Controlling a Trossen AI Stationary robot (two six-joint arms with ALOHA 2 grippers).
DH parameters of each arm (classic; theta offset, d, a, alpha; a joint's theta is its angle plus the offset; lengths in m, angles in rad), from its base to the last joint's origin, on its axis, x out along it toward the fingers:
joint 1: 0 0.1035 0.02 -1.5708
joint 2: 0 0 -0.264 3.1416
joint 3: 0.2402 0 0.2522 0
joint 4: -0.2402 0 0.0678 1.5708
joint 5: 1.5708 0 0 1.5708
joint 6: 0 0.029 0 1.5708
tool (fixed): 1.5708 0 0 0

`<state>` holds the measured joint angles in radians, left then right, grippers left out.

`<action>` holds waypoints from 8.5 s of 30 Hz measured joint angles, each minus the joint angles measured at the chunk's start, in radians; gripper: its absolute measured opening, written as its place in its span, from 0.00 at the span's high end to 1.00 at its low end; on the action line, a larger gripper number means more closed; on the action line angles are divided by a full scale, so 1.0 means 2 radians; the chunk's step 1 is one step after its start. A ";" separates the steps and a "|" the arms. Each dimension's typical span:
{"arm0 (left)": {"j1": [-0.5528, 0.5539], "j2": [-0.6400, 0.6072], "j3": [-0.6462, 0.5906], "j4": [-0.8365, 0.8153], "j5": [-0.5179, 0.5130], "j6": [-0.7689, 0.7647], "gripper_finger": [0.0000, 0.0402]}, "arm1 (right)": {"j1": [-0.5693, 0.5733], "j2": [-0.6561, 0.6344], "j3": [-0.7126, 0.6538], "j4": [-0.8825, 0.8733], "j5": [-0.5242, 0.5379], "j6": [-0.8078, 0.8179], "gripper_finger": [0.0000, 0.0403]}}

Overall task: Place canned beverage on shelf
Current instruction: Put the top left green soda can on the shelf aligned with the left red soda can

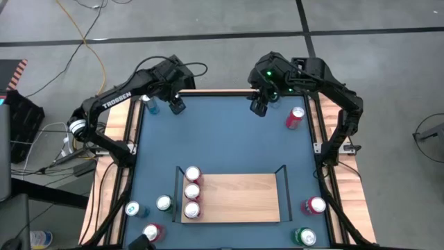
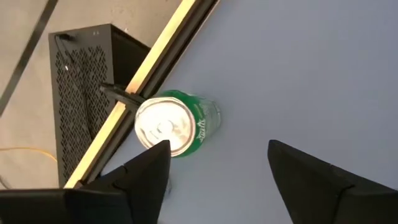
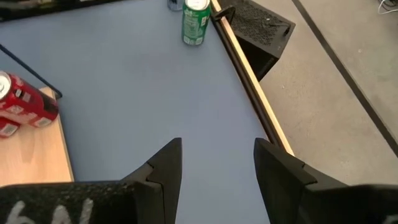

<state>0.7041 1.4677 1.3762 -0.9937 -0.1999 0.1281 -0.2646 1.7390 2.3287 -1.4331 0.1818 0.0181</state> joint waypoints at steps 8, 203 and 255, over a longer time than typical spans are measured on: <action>-0.026 0.000 0.000 -0.012 -0.043 -0.046 0.23 | -0.006 0.000 0.000 0.006 0.000 -0.049 0.54; 0.046 0.200 0.124 -0.105 0.018 -0.205 0.27 | -0.121 0.000 0.000 0.005 -0.028 -0.171 0.56; 0.047 0.201 0.094 -0.088 0.009 -0.173 0.33 | -0.121 0.000 0.000 0.001 -0.029 -0.157 0.56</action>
<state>0.7975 1.8697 1.5646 -1.1694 -0.1823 -0.2172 -0.5068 1.7390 2.3283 -1.4307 0.1234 -0.2963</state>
